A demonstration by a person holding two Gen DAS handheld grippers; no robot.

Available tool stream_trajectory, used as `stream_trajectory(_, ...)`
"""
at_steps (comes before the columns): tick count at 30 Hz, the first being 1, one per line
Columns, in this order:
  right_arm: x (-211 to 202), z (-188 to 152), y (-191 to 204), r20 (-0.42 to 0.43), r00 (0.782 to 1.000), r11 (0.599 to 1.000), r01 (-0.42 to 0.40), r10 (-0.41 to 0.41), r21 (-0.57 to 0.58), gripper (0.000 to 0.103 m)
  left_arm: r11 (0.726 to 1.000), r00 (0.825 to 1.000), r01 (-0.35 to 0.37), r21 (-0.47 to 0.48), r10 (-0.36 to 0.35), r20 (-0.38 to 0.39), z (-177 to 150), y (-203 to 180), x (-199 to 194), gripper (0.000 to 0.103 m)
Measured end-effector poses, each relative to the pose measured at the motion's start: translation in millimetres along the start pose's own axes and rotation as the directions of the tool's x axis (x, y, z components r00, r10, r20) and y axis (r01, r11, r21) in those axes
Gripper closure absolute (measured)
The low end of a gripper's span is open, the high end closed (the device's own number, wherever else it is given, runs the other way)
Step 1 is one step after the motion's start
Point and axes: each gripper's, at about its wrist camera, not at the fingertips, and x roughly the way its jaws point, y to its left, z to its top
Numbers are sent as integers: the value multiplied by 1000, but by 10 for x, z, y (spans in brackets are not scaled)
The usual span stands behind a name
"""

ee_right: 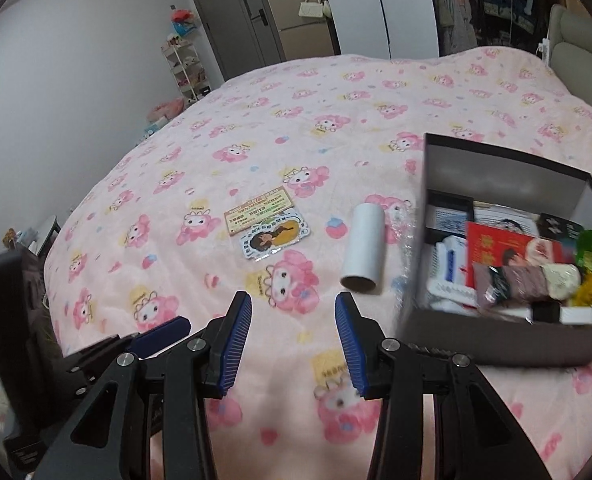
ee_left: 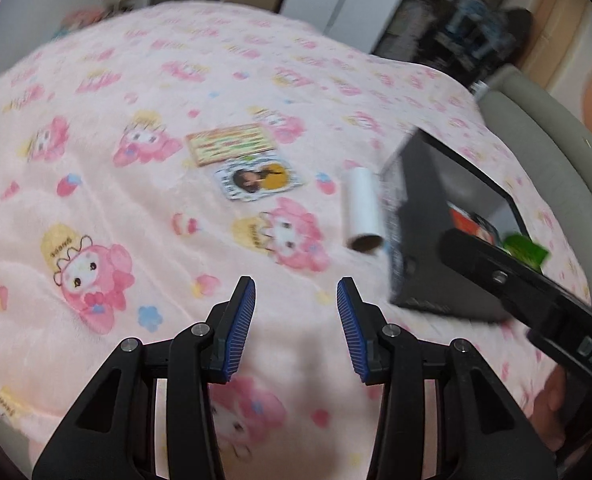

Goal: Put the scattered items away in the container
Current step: 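Reach both grippers toward the two stacked sticker cards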

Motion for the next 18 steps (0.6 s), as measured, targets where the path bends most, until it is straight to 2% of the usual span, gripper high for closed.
stream_trajectory(5,482,151,111,-63,998,1000,-23,22,-16,63,992,1000,-20,-124,19,-16,319,354,292,60)
stream_trajectory(13,1308,557,31,-105,994,1000,15,-15,1,63,972,997,-70,-223,65,-28,748,651,856,60)
stream_trajectory(18,1696,700,-47,-142,989,999,42,-41,1,63,966,1000,-14,-259,9,-21,713,778,1014,60)
